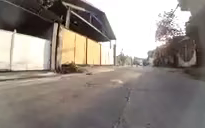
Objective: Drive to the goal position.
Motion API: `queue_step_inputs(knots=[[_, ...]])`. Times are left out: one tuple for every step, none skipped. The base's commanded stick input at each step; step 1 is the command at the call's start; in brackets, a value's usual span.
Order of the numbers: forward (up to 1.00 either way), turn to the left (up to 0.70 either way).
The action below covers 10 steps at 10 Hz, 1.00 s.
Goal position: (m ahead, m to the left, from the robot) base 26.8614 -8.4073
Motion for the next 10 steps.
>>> queue_step_inputs(knots=[[1.00, 0.00], [1.00, 0.00], [1.00, 0.00], [1.00, 0.00], [1.00, 0.00], [1.00, 0.00], [1.00, 0.00], [1.00, 0.00], [1.00, 0.00], [1.00, 0.00]])
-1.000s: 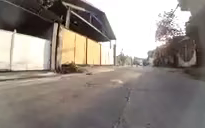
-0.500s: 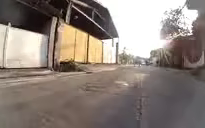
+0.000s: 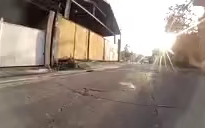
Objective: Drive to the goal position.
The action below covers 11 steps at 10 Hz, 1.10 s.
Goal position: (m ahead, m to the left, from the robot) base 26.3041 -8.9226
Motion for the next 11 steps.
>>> queue_step_inputs(knots=[[1.00, 0.00], [1.00, 0.00], [1.00, 0.00], [1.00, 0.00], [1.00, 0.00], [1.00, 0.00], [1.00, 0.00], [1.00, 0.00], [1.00, 0.00], [1.00, 0.00], [1.00, 0.00]])
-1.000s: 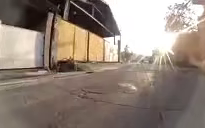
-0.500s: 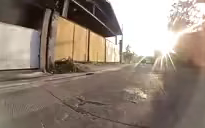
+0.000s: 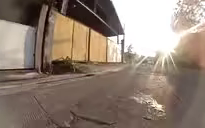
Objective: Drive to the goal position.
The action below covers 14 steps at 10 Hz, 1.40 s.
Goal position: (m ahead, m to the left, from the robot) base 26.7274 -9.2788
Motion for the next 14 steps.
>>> queue_step_inputs(knots=[[1.00, 0.00], [1.00, -0.02], [1.00, -0.19], [1.00, -0.40], [1.00, -0.40], [1.00, -0.40], [1.00, 0.00], [1.00, 0.00], [1.00, 0.00], [1.00, 0.00], [1.00, 0.00], [1.00, 0.00], [1.00, -0.07], [1.00, -0.26]])
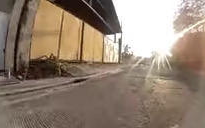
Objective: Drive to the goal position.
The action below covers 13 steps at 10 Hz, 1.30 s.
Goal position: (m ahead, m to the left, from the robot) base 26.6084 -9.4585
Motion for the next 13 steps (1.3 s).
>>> queue_step_inputs(knots=[[1.00, -0.40], [1.00, -0.40], [1.00, -0.40], [1.00, -0.40], [1.00, -0.40], [1.00, -0.40], [1.00, -0.10], [1.00, 0.00], [1.00, 0.00], [1.00, 0.00], [1.00, 0.00], [1.00, 0.00], [1.00, 0.00]])
